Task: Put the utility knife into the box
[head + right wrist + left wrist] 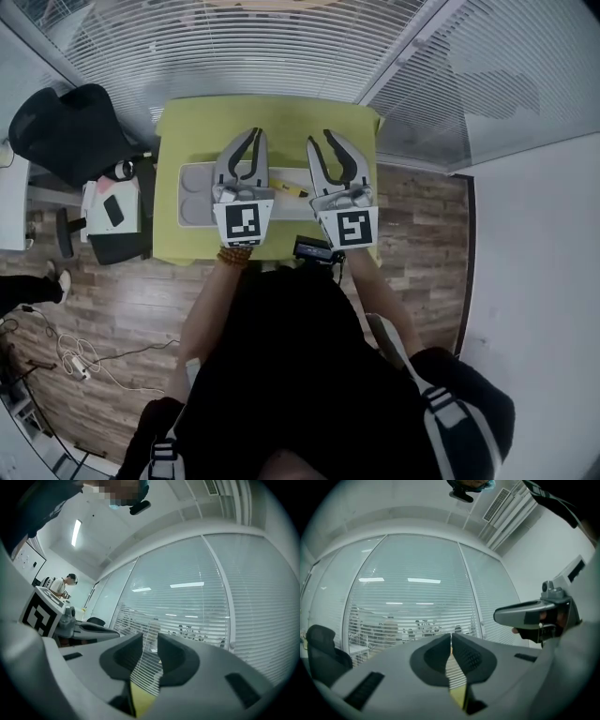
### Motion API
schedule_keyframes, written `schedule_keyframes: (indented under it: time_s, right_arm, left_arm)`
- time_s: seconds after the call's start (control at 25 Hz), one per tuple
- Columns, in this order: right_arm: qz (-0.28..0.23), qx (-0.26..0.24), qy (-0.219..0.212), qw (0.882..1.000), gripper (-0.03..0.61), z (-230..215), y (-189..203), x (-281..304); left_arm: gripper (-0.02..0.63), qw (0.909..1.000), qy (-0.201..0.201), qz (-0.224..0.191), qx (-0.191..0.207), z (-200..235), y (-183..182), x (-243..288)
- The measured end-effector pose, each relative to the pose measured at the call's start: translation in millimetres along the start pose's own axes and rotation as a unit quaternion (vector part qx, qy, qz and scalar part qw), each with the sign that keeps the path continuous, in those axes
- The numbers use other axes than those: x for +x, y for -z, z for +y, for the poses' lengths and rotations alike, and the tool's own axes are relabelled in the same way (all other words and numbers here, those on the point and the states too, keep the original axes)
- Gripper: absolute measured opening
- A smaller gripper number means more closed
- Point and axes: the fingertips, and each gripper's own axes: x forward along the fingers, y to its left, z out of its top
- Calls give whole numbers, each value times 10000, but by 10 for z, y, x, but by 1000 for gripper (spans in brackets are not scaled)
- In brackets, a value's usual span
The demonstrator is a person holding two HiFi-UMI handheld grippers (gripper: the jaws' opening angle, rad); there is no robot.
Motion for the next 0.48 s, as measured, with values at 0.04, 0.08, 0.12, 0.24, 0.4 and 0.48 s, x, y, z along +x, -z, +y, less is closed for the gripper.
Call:
schedule_keyframes:
  time_s: [0.04, 0.08, 0.12, 0.24, 0.4, 0.48]
  right_arm:
    - [-7, 11, 39, 10000, 98, -10, 5, -10]
    - [-33, 20, 86, 10000, 98, -19, 4, -21]
    - [-79, 26, 137, 9999, 98, -25, -4, -32]
    - [-194, 13, 264, 9995, 89, -18, -39, -61]
    - [-166, 20, 262, 9995, 66, 19, -12, -69]
    - [-179, 44, 210, 9996, 55, 31, 2, -77]
  left_arm:
    - [18, 10000, 3, -16, 6, -10, 1, -3]
    - [18, 10000, 8, -26, 14, -17, 6, -6]
    - [18, 10000, 12, -33, 21, -19, 12, -10]
    - [17, 10000, 3, -40, 7, -15, 33, -18]
    - [17, 10000, 46, -9, -52, -41, 80, -3]
    - [17, 9999, 80, 11, -68, -64, 101, 2]
